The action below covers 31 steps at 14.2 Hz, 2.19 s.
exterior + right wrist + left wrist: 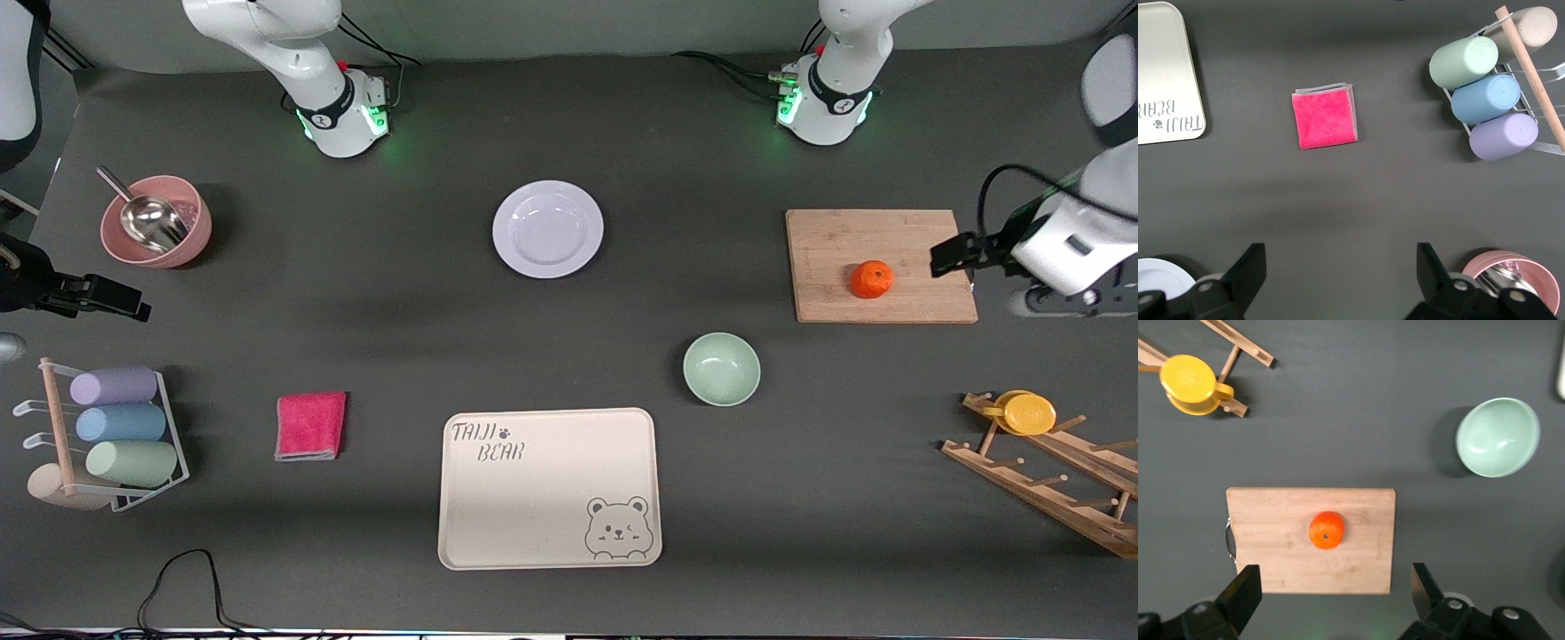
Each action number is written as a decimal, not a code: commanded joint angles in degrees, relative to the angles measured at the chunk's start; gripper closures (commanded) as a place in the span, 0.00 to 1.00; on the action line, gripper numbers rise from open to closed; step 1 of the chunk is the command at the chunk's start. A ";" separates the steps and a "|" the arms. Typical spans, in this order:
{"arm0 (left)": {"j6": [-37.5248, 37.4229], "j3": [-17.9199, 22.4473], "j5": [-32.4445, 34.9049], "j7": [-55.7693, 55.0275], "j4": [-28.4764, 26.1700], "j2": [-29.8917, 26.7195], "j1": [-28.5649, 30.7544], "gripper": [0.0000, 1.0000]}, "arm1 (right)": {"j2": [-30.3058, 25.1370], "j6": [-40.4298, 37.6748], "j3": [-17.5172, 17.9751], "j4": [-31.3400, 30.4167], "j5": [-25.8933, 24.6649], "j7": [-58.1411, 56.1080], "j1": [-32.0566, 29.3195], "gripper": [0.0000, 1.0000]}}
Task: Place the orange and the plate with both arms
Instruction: 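Grasp the orange with the left gripper while the right gripper reaches the plate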
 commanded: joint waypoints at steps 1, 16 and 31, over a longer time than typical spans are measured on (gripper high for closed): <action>13.80 0.70 0.64 0.93 -15.46 -3.58 1.42 0.00 | -1.04 0.33 0.13 -1.37 -1.04 1.30 0.19 0.00; 52.27 1.05 0.02 -0.04 -45.58 2.11 4.06 0.00 | -18.25 8.06 0.57 -24.99 2.91 2.44 3.08 0.00; 46.32 0.35 0.20 1.02 -44.00 1.34 3.71 1.00 | -30.04 14.03 0.13 -42.84 10.72 11.33 17.07 0.00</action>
